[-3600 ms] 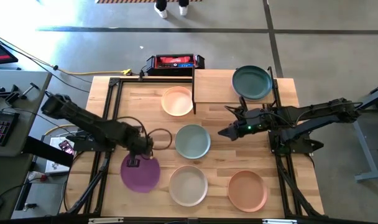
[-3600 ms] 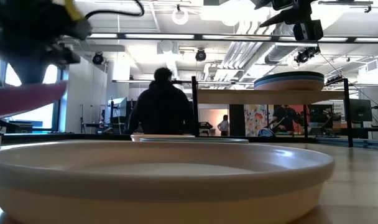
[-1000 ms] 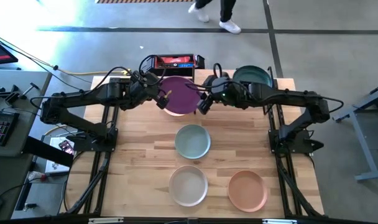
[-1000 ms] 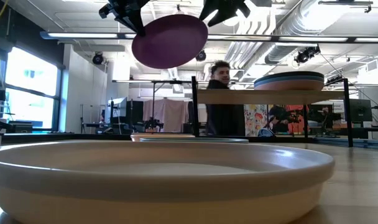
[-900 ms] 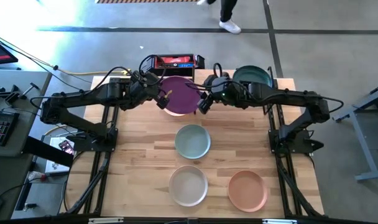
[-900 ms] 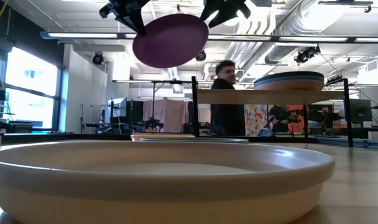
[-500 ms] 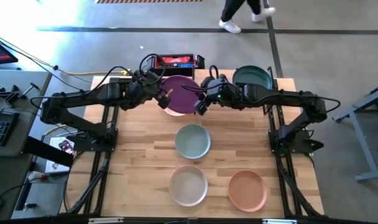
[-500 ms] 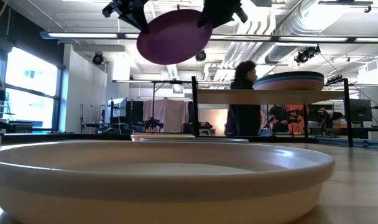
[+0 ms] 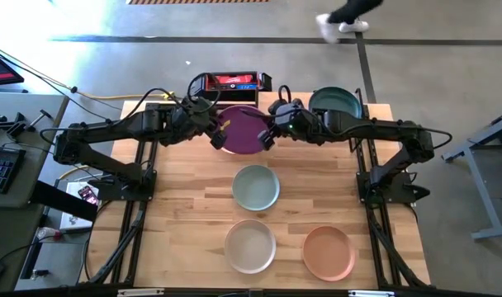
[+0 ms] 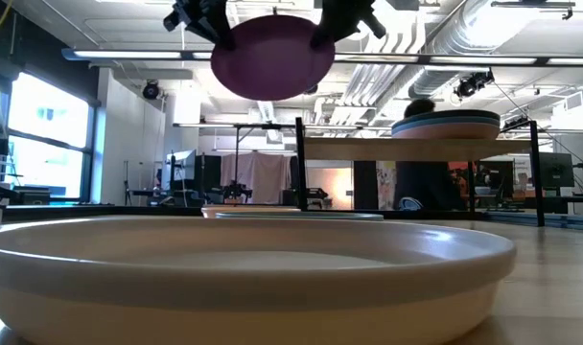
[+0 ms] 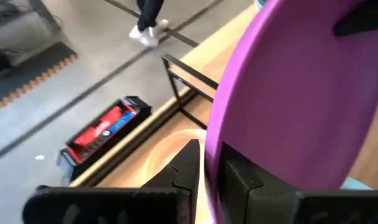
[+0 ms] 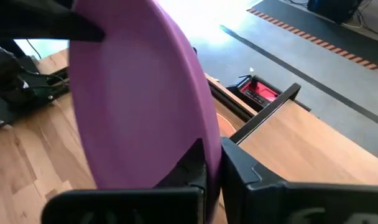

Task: Place and stack plates onto a shelf
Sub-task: Stack the violet plate on top of the green plate on the shelf

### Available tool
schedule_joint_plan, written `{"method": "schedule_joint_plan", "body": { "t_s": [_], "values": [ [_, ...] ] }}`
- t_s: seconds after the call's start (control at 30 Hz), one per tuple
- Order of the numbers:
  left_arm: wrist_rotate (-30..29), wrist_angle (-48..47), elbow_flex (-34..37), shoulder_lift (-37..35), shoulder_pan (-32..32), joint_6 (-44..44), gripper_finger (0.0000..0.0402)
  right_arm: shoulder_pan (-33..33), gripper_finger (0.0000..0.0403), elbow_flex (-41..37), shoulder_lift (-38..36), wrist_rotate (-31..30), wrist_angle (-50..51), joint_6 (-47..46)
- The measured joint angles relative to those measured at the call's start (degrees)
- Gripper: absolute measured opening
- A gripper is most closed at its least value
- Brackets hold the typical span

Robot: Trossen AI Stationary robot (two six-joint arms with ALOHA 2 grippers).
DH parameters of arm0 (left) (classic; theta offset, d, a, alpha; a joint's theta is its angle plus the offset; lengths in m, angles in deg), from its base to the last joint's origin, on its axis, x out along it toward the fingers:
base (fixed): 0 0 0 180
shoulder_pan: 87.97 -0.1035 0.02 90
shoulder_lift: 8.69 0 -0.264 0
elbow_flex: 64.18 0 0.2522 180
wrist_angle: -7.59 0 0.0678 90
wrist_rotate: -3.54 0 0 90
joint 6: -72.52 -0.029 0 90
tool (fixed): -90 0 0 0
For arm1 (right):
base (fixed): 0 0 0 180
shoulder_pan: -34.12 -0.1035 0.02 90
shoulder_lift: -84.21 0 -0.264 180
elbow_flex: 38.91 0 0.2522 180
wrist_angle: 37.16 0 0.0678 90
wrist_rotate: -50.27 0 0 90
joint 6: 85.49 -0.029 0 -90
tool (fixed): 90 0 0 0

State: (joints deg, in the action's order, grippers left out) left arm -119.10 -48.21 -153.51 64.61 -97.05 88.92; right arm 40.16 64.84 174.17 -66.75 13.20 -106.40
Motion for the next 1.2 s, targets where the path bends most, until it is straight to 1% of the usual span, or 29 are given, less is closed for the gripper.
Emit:
{"method": "schedule_joint_plan", "body": {
  "t_s": [0.17,0.27,0.43,0.57,0.7,0.8,1.07,1.2],
  "values": [
    [7.21,-0.01,0.00,-0.02,-2.24,3.27,0.0070,-0.04,0.0002,-0.02,0.00,0.07,0.61,-1.18],
    [10.06,-0.03,0.00,-0.02,-3.52,4.52,0.0090,-0.04,0.0002,-0.02,-0.01,0.06,1.51,-2.48],
    [11.58,0.22,0.02,-0.50,-4.44,4.49,0.0117,0.04,0.0001,0.16,-1.29,-0.49,5.66,-4.00],
    [11.82,3.97,0.02,-1.86,-4.44,2.71,0.0123,0.33,0.0001,0.33,-3.82,-2.67,8.31,-4.79],
    [11.77,9.26,0.00,-3.90,-3.89,-0.06,0.0122,1.52,0.0001,0.34,-7.50,-2.97,13.64,-5.45],
    [13.45,10.35,0.00,-5.37,-3.83,-1.75,0.0120,2.36,0.0000,0.35,-11.03,-5.49,19.98,-7.42],
    [14.02,7.25,0.02,-8.54,-3.08,-2.56,0.0120,3.46,0.0000,-1.10,-22.00,-11.92,32.06,-13.12],
    [14.00,5.67,0.02,-9.79,-3.08,-5.19,0.0120,3.30,0.0000,-7.09,-28.66,-14.61,33.90,-19.41]
  ]
}}
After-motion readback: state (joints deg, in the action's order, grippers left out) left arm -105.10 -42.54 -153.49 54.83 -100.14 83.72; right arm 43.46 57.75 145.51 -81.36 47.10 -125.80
